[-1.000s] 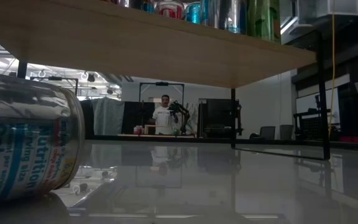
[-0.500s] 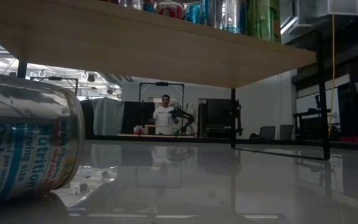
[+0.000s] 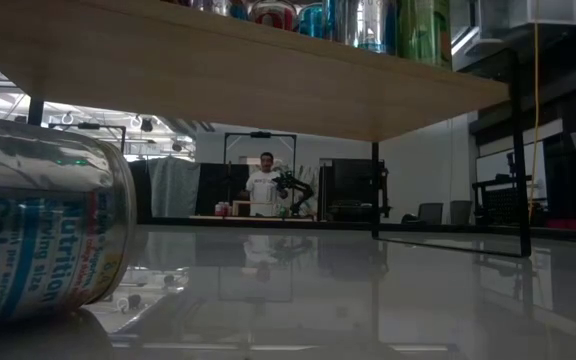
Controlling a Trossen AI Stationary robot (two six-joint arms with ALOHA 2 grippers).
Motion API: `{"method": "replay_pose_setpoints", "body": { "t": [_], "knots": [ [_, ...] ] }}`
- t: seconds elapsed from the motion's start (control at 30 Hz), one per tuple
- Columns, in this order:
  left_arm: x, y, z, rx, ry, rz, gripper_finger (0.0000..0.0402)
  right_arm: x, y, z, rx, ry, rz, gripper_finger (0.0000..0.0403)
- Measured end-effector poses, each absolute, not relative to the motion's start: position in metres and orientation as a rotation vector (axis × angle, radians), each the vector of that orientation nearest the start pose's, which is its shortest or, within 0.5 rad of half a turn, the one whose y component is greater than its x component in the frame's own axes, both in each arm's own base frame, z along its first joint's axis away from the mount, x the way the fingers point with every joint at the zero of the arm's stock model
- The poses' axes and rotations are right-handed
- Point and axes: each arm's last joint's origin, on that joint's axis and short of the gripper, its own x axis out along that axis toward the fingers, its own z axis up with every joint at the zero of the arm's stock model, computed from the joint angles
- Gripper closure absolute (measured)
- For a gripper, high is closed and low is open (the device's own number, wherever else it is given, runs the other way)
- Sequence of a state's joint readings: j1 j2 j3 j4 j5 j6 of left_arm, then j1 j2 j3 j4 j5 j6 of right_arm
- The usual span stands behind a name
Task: Place canned beverage on shelf
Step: Put the red silver soda can on the shelf
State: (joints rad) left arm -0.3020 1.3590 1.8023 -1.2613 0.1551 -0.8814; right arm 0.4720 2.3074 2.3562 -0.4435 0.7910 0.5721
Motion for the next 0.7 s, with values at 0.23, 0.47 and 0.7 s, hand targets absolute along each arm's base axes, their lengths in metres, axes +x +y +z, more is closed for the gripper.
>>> {"method": "replay_pose_setpoints", "body": {
  "t": [0.23, 0.47, 0.7],
  "knots": [
    [0.215, -0.078, 0.451, -0.750, 0.948, -0.059, 0.0072, 0.473, 0.218, 0.337, 0.333, 0.220, -0.388, 0.0112],
    [0.215, -0.080, 0.453, -0.773, 0.932, -0.074, 0.0072, 0.473, 0.219, 0.336, 0.342, 0.238, -0.353, 0.0112],
    [0.216, -0.084, 0.456, -0.773, 0.901, -0.110, 0.0072, 0.473, 0.219, 0.336, 0.361, 0.235, -0.352, 0.0112]
  ]
}}
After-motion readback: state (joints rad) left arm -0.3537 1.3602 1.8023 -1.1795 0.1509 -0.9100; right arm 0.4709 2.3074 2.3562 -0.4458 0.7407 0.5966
